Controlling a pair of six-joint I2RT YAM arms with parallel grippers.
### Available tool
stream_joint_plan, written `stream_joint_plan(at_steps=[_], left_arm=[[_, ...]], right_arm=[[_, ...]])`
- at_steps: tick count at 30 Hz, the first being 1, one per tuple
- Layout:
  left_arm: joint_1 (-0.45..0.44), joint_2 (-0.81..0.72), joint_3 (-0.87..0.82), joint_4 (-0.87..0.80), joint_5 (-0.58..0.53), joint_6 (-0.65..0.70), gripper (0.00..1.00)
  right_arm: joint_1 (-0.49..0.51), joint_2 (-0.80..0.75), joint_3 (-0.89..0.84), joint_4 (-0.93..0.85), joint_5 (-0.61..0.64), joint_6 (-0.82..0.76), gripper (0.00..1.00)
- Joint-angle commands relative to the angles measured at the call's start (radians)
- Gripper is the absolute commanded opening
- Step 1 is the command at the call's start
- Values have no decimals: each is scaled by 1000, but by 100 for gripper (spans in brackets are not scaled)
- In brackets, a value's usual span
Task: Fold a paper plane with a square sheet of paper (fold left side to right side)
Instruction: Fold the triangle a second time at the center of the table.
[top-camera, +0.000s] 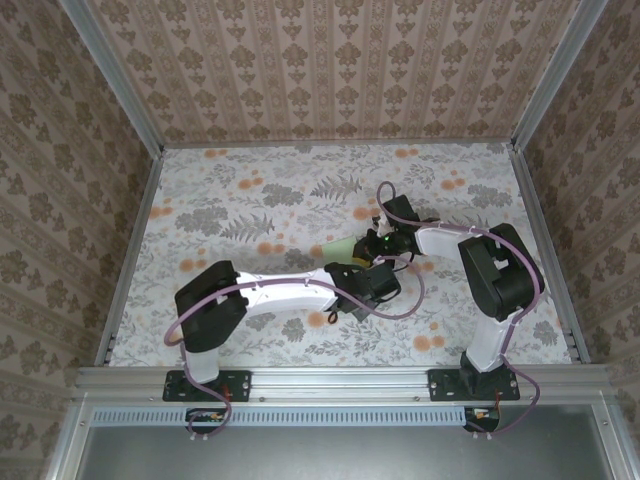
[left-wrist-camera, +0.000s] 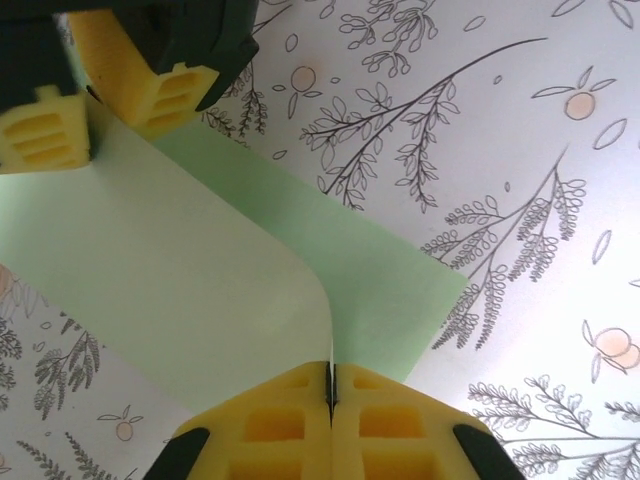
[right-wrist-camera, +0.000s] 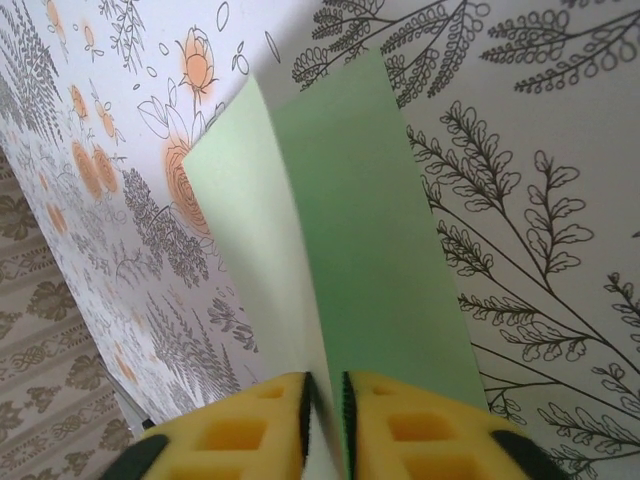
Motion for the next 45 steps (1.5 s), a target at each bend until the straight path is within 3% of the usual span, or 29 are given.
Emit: stream_joint_plan(at_steps=[1,8,13,15,17,21,28,35,45], left_arm=[[20,-58,-37,34,67,-12,2],[102,-139,-144,173,272,-52,2],[168,-183,-222,278,402,-112,3],[195,-203,-256,322,451,-140,3],[220,-222,-293,365,494,-165,4],[264,-239,-343,419,559,-207,4],[300,-233,-368,441,608,-235,6],[313,-229,-367,400,595,-240,7],[337,-230,-379,365,585,-254,8]], right_arm=[[-1,-35,-7,17,28,-19,28],[-43,-197,-64,48,96,-50,54],[-69,-316,-137,-3,165,-81,59],[-69,-356,-157,-49,195,-106,55],[-68,-403,-191,-86,206,-119,42],[-34,-506,-275,-93,211,-109,27],[129,-490,-384,-3,261,-16,6],[248,-338,-328,3,318,1,1],[268,-280,-300,-75,354,-13,1]])
